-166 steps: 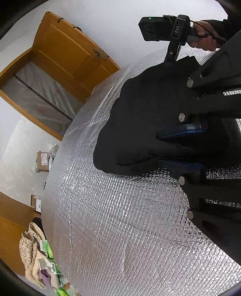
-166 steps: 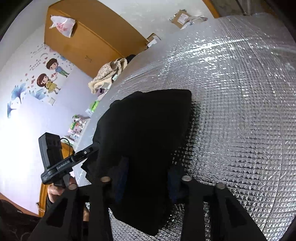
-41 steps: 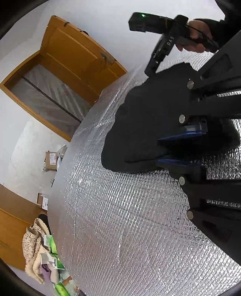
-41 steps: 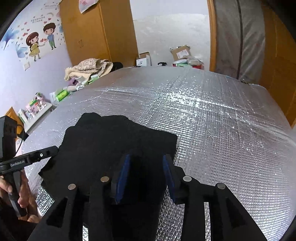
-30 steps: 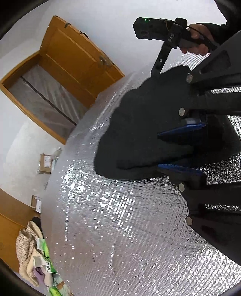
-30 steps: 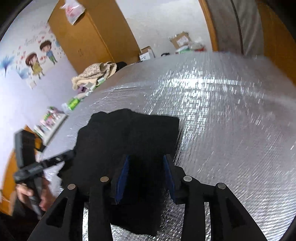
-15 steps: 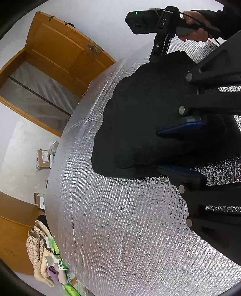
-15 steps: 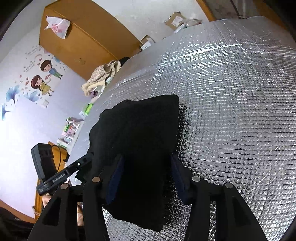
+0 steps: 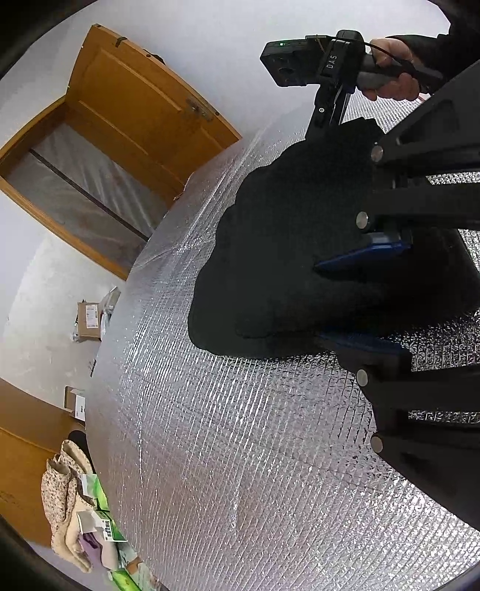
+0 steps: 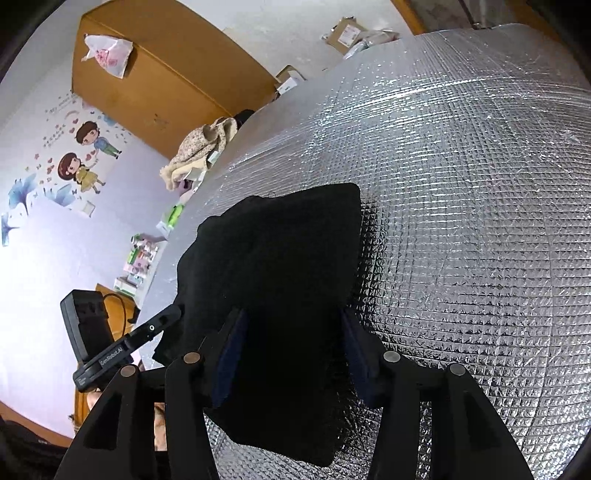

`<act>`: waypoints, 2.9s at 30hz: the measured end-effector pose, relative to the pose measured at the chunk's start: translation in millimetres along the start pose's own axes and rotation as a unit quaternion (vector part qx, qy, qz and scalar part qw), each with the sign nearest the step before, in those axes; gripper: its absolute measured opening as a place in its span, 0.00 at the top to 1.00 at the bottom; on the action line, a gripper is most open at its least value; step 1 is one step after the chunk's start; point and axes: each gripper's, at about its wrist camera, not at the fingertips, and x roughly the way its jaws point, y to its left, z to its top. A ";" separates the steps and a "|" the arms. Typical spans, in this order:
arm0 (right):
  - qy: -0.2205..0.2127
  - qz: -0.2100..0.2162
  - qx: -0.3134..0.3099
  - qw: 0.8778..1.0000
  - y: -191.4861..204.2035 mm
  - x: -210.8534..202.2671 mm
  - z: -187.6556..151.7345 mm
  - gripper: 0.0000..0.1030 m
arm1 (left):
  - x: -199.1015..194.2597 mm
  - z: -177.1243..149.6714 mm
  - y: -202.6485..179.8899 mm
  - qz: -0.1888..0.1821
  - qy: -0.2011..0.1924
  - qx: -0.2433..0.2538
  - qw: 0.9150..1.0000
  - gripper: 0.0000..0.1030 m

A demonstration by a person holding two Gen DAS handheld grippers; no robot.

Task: Fold clothes

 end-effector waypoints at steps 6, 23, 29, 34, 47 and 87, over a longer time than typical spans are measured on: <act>0.001 -0.003 0.003 1.000 1.0 1.3 -2.8 0.48 | 2.2 -5.0 5.8 -0.010 -0.001 0.002 1.000 0.65; -0.005 0.004 -0.028 1.000 17.7 4.9 3.3 0.73 | -7.3 4.5 10.7 -0.043 -0.016 0.005 0.999 0.90; -0.017 0.012 -0.050 0.999 34.6 13.9 21.3 0.75 | -19.8 43.5 12.7 -0.018 -0.042 0.048 0.998 0.91; -0.023 0.016 -0.060 0.998 49.1 37.6 46.6 0.75 | -4.4 85.1 33.0 0.001 -0.046 0.042 0.998 0.92; -0.033 0.005 -0.059 0.998 73.1 117.2 118.4 0.75 | 31.5 174.9 85.9 0.037 -0.052 0.027 0.998 0.92; -0.016 -0.111 -0.155 0.982 82.9 83.9 20.8 0.66 | 0.0 29.0 46.2 0.075 -0.030 0.007 0.997 0.92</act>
